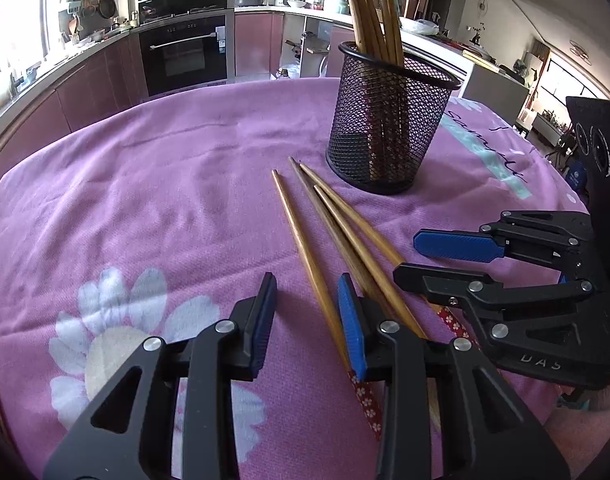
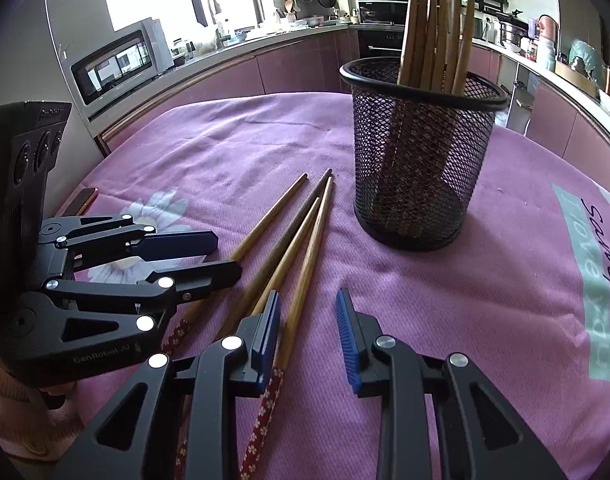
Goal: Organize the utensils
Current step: 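Close the right tool on a chopstick while the left tool grasps another chopstick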
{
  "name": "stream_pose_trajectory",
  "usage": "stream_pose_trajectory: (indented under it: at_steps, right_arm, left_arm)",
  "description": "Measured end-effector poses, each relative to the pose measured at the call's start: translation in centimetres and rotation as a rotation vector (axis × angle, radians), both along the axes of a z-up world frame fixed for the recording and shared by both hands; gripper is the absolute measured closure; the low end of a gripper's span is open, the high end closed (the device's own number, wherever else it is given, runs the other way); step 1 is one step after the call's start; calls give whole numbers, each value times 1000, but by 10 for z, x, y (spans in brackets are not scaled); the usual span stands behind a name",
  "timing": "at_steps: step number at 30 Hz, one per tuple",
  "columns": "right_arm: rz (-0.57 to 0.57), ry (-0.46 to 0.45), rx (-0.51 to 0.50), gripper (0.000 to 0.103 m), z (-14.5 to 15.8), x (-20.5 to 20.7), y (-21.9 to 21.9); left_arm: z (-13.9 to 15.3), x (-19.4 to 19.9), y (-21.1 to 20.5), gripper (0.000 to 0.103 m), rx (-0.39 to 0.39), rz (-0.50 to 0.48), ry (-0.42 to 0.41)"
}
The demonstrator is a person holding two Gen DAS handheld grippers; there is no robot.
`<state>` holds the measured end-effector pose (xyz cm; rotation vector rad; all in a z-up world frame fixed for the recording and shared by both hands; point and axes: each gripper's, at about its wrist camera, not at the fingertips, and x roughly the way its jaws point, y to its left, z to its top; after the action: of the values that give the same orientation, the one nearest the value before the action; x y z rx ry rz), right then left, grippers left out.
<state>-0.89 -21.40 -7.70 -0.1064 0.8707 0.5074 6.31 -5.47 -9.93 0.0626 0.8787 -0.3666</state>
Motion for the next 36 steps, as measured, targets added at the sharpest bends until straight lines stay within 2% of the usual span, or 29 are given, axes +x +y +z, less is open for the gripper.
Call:
stream_pose_trajectory:
  at_steps: [13,17,23,28,31,36]
  right_arm:
    - [1,-12,-52,80,-1,16,14]
    - [6,-13,-60,84,-1,18,16]
    - [-1,6,-24,94,-1,23,11]
    - [-11,16,-1,97,-1,24,7]
    - [-14,24,13,98,-1,25,5]
    - [-17,31,30,98,-1,24,1]
  left_arm:
    - [-2,6,-3,78,-6,27,-3]
    - [-1,7,-2,78,-14,35,0]
    - [-2,7,-3,79,-14,44,2]
    - [-1,8,-5,83,-22,45,6]
    - [-1,8,-7,90,-31,35,16]
    - [-1,7,-9,92,-41,38,22]
